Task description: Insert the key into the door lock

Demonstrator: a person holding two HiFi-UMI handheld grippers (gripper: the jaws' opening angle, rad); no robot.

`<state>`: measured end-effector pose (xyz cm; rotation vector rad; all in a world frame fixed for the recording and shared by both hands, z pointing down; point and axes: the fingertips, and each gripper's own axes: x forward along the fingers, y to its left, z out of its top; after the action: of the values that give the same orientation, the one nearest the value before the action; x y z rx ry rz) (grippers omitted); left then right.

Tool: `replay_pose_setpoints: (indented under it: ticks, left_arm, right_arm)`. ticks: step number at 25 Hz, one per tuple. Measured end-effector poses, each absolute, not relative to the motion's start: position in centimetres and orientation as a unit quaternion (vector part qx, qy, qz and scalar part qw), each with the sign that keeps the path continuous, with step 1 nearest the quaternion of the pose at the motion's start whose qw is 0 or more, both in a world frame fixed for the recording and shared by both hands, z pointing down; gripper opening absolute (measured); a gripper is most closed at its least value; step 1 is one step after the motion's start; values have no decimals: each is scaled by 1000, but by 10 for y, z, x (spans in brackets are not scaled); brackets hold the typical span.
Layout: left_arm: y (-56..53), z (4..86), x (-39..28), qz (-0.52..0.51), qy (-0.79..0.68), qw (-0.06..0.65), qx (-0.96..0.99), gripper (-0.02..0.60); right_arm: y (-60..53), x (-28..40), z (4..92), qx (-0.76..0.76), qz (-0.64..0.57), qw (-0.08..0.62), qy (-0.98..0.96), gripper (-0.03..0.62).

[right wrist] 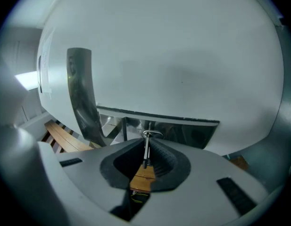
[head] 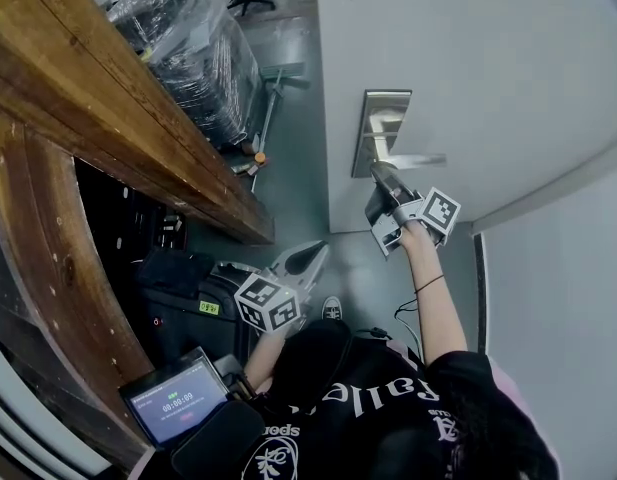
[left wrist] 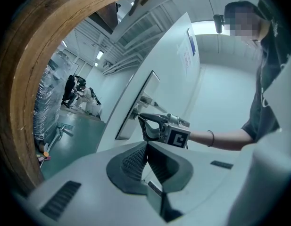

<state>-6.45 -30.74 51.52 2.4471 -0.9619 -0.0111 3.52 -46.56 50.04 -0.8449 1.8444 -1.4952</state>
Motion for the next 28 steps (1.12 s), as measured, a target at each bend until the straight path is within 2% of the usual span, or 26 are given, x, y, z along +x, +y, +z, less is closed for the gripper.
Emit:
replay_pose_setpoints:
  ticks: [7,14,21,28]
  left_arm:
    - [-307,513,-69,-6,-368,252,895,5]
    - [-289,512,-55,-4,-370,250,895,5]
    - [-252,500,-19,-2,-360,246,900,5]
    - [-192,493,36,3,-349,240,906,5]
  right_arm:
    - [-450,41,495,-357,-505,240,749,44]
    - [-388,52,498,-380,-454,170,788,44]
    - [-297,68,487,-363,-406,109,831,43]
    - [-199,113,496,-363,-420,97,826,34]
